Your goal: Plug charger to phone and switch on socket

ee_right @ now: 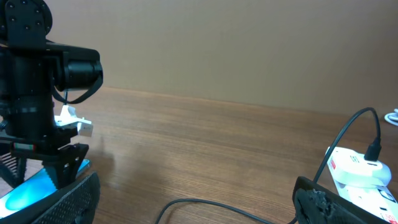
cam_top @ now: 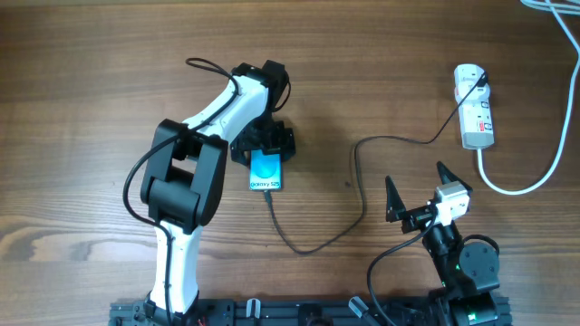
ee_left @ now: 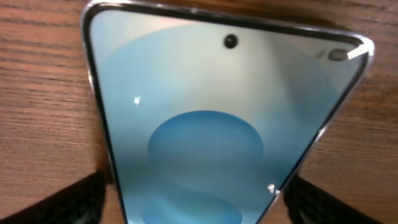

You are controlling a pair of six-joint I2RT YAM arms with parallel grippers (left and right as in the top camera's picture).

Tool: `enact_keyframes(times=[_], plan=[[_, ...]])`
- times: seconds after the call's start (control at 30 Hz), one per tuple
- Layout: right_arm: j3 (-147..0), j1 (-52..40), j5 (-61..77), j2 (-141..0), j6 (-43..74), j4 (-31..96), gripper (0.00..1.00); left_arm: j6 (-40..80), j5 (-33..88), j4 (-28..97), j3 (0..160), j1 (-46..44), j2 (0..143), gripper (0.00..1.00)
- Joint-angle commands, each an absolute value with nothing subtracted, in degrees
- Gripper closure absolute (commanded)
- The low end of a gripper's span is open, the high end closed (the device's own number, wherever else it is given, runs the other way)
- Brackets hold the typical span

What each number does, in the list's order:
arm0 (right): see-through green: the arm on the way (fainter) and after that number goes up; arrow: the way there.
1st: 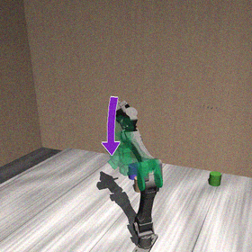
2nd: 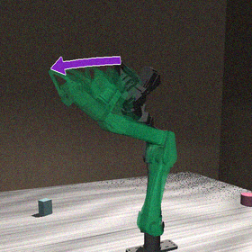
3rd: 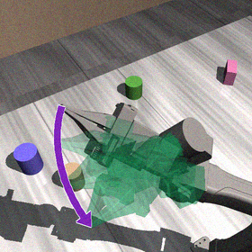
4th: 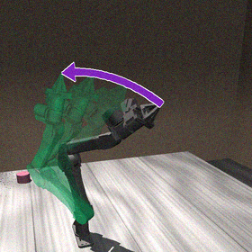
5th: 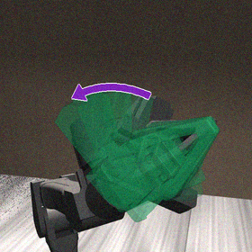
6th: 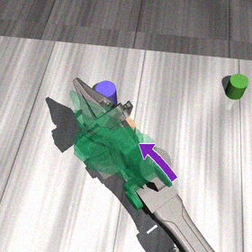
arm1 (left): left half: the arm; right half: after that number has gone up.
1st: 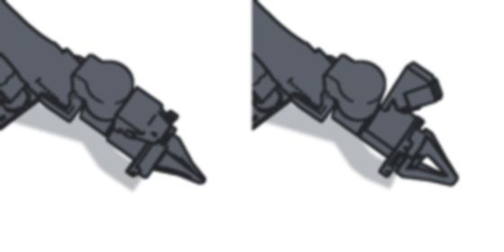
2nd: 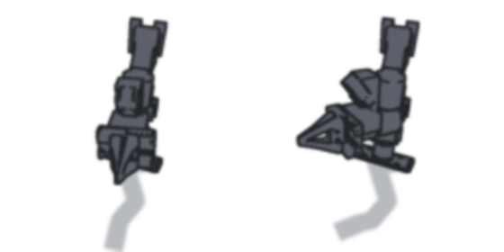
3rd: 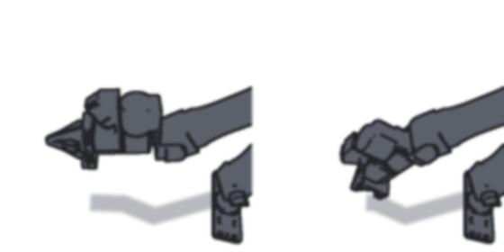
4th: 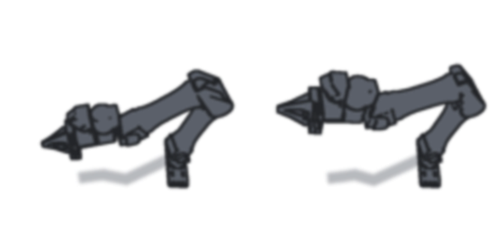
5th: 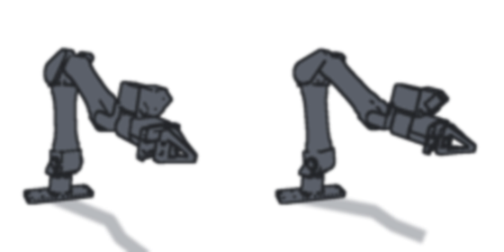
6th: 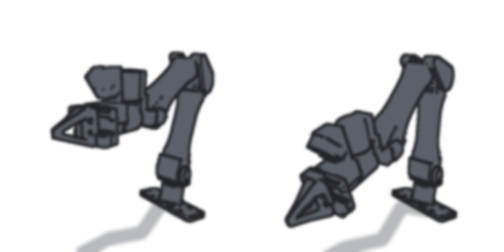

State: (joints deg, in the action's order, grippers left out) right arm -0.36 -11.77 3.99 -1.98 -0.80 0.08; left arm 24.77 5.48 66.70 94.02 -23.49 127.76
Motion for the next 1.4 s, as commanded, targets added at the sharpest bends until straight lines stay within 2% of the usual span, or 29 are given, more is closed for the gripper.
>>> enact_keyframes(times=[0.0, 0.1, 0.33, 0.4, 0.47, 0.5, 0.83, 1.0, 1.07, 1.13, 1.2, 1.3, 1.37], plan=[[-0.30, -12.01, 3.46, -1.67, -1.45, -0.08, 0.00, 25.78, 3.11, 63.77, 91.85, -21.71, 130.52, 0.13], [-0.30, -12.01, 3.46, -1.67, -1.45, -0.08, 0.00, 25.91, 3.09, 62.94, 91.85, -19.38, 130.52, 0.19], [-0.30, -12.01, 3.46, -1.67, -1.45, -0.08, 0.00, 26.17, 3.16, 62.33, 91.85, -14.44, 130.52, 0.18], [-0.30, -12.01, 3.46, -1.67, -1.45, -0.08, 0.00, 26.22, 3.18, 63.42, 91.85, -14.52, 130.52, 0.14], [-0.30, -12.01, 3.46, -1.67, -1.48, -0.08, 0.00, 26.30, 3.18, 65.69, 91.81, -15.20, 130.52, 0.00], [-0.30, -12.01, 3.46, -1.67, -1.45, -0.08, 0.00, 26.44, 3.18, 66.61, 91.81, -15.62, 130.52, 0.00], [-0.30, -12.01, 3.46, -1.67, -1.45, -0.08, 0.00, 27.94, 5.26, 63.02, 87.20, -19.55, 130.52, 0.00], [-0.30, -12.01, 3.46, -1.67, -1.45, -0.08, 0.00, 27.22, 4.86, 57.43, 87.20, -18.41, 130.52, 0.20], [-0.30, -12.01, 3.46, -1.67, -1.45, -0.08, 0.00, 25.76, 4.86, 55.86, 87.20, -18.72, 130.52, 0.21], [-0.30, -12.01, 3.46, -1.67, -1.45, -0.08, 0.00, 24.10, 4.60, 55.70, 87.20, -18.85, 130.52, 0.19], [-0.30, -12.01, 3.44, -1.67, -1.45, -0.08, 0.00, 22.70, 4.64, 55.61, 87.20, -18.85, 130.52, 0.00], [-0.30, -12.01, 3.46, -1.67, -1.45, -0.08, 0.00, 22.76, 5.23, 55.51, 87.20, -18.81, 130.52, 0.00], [-0.30, -12.01, 3.46, -1.67, -1.45, -0.08, 0.00, 24.34, 5.30, 55.92, 87.20, -18.85, 130.52, 0.11]])
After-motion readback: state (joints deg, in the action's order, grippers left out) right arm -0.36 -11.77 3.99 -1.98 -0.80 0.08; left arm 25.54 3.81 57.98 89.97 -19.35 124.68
